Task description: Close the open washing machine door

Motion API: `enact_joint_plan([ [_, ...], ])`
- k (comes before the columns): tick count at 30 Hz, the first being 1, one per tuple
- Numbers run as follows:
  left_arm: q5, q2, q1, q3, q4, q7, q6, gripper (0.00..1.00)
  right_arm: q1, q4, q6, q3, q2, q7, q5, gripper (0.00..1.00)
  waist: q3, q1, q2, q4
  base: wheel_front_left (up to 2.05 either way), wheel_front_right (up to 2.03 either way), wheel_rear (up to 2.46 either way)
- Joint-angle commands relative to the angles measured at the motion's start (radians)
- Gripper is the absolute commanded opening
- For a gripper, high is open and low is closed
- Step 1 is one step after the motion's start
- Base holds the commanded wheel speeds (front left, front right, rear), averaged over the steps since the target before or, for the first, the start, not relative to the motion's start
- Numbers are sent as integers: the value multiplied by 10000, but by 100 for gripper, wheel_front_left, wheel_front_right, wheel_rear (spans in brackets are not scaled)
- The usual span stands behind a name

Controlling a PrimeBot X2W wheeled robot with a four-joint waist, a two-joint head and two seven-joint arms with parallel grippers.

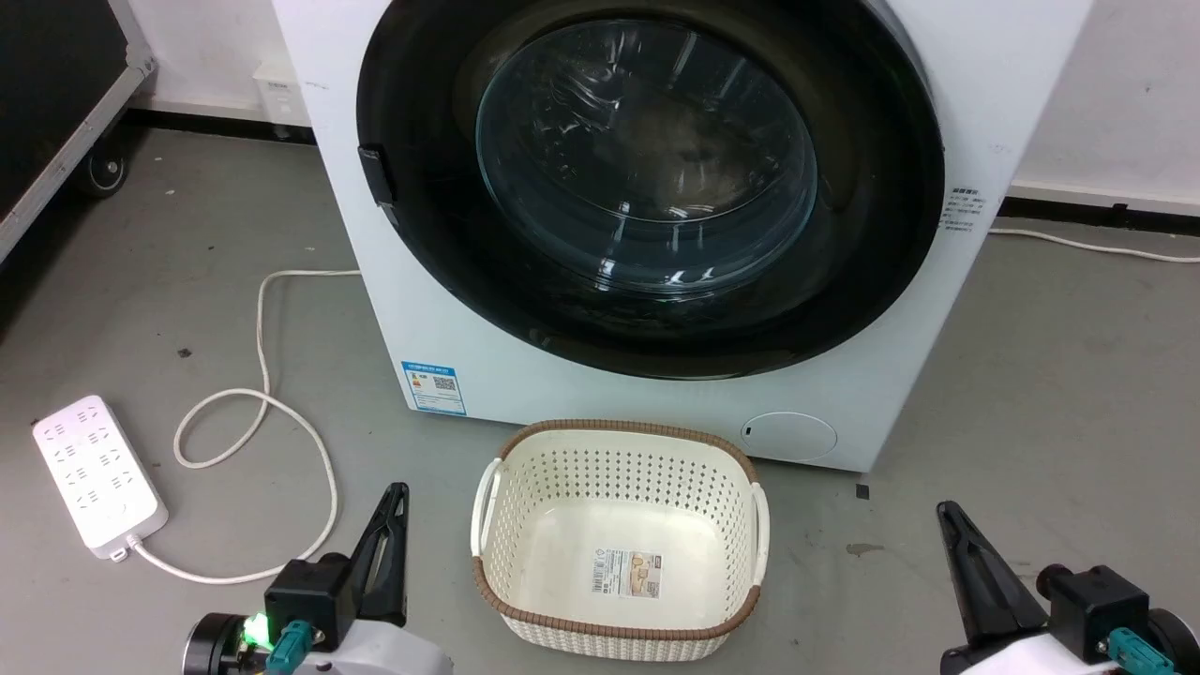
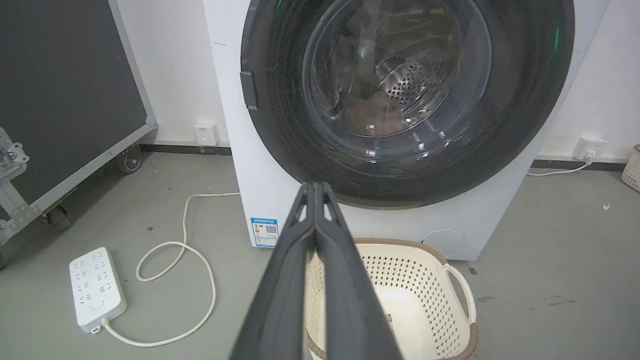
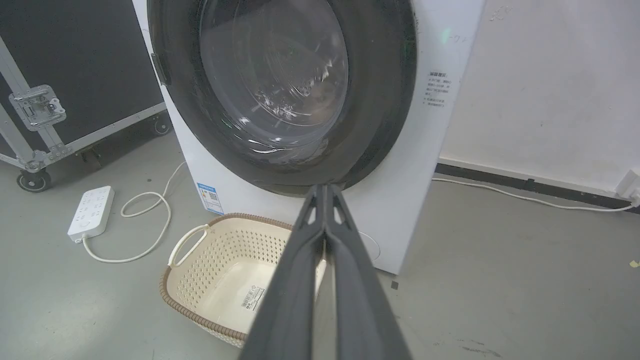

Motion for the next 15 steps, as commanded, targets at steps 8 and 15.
enact_joint_plan([
  [8,119,1,-118,81,-117,205,92,0,-250,-134,-4,43,39,210,-105,0,4,0,0,0,0,0,0],
  [15,170,1,-133,139,-175,349,121,0,-305,-181,-4,77,43,354,-144,0,8,0,0,0,0,0,0],
])
